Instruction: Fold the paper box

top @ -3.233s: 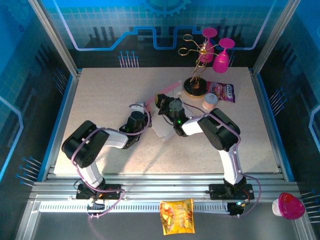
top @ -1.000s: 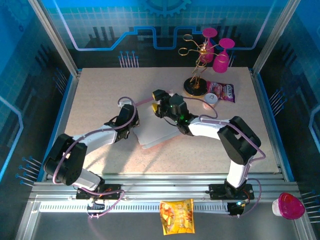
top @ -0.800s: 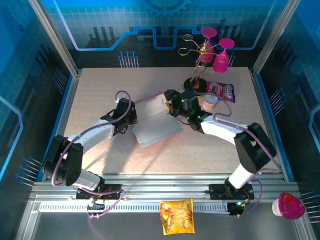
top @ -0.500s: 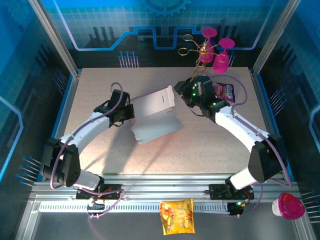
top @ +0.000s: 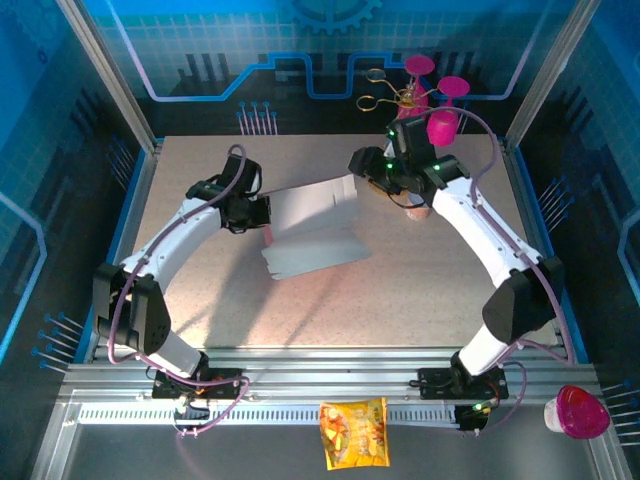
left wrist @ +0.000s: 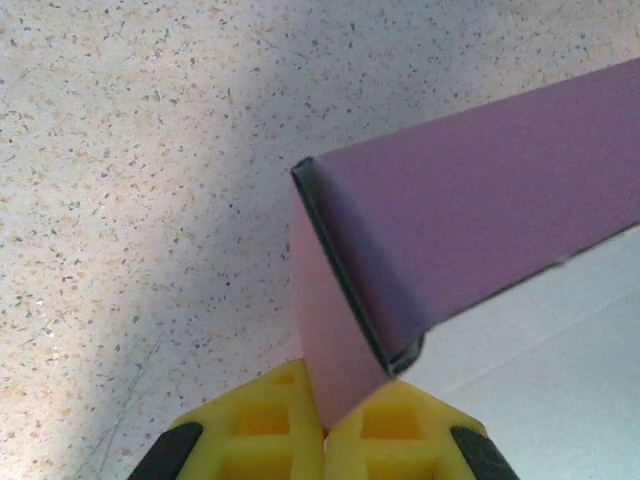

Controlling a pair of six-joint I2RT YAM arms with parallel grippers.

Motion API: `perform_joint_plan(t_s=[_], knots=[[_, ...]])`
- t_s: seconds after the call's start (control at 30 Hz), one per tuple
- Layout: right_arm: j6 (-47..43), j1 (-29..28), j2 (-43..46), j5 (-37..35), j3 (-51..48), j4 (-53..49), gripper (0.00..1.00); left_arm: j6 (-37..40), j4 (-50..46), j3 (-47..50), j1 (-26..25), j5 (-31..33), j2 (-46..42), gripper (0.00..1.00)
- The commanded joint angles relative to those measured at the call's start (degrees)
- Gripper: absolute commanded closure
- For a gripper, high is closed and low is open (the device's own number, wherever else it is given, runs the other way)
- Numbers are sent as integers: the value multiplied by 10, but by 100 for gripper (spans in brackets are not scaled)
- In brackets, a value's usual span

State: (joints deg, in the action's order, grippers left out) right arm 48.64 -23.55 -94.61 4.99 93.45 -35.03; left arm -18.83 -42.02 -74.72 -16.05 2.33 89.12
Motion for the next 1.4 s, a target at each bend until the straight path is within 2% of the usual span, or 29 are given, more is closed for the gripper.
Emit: perform_joint_plan(t_s=[0.0,0.23,0.63,1.37], knots=[[-48,5,-32,26,33,-52,44,42,-47,-19,3,-22,-3,100],[-58,4,-83,35,68,-46,52,77,-54,-15,-2,-26,-17,100],[-59,-2,-166,43,123,-59,55,84,-46,-24,-3,-42,-11,100],[-15,-12,-158,82,79,-56,56,66,-28,-21,-3,-41,-7,100]])
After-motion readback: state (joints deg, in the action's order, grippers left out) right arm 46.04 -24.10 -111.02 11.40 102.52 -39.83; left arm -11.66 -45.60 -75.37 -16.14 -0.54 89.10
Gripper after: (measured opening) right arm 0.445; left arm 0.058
